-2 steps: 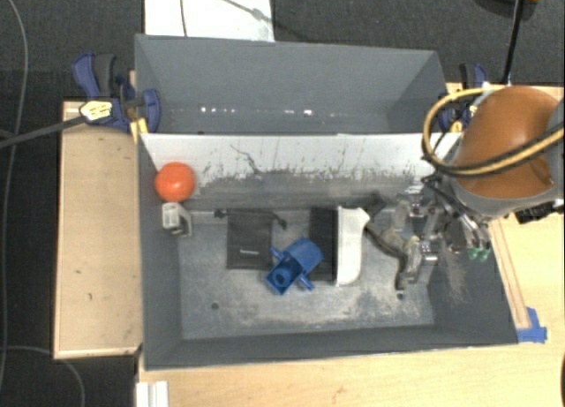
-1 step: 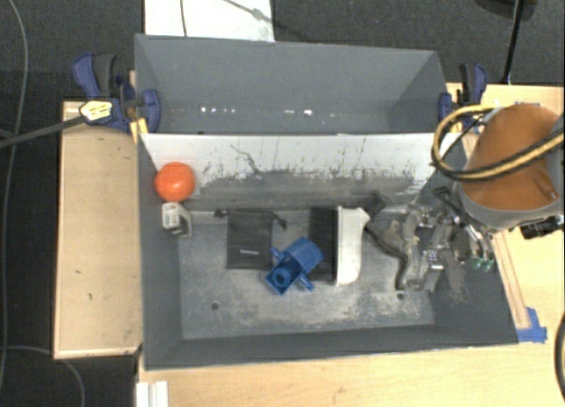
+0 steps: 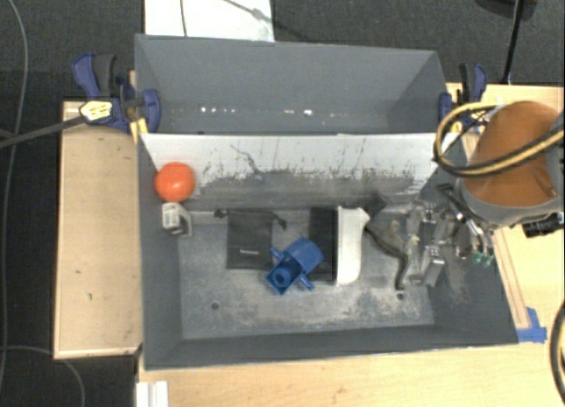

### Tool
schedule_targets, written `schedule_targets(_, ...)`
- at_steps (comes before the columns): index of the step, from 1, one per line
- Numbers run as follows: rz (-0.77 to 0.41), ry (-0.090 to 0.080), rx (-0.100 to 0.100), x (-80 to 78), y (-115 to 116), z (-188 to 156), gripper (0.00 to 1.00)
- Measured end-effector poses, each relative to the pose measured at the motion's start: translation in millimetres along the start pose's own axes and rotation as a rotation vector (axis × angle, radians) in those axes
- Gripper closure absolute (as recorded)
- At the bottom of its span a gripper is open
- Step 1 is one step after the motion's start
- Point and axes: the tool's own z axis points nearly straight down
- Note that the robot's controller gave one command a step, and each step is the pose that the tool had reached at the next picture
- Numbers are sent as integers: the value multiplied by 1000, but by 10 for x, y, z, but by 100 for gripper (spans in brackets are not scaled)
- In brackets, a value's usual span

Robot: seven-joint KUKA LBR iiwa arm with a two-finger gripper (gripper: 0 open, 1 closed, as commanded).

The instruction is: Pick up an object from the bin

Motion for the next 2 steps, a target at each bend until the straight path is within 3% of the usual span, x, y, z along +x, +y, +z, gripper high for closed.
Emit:
schedule_targets(1, -28, -5, -5, -206, 84, 226, 0)
schedule_targets(2, 67, 1, -3, -249, -14, 387, 0)
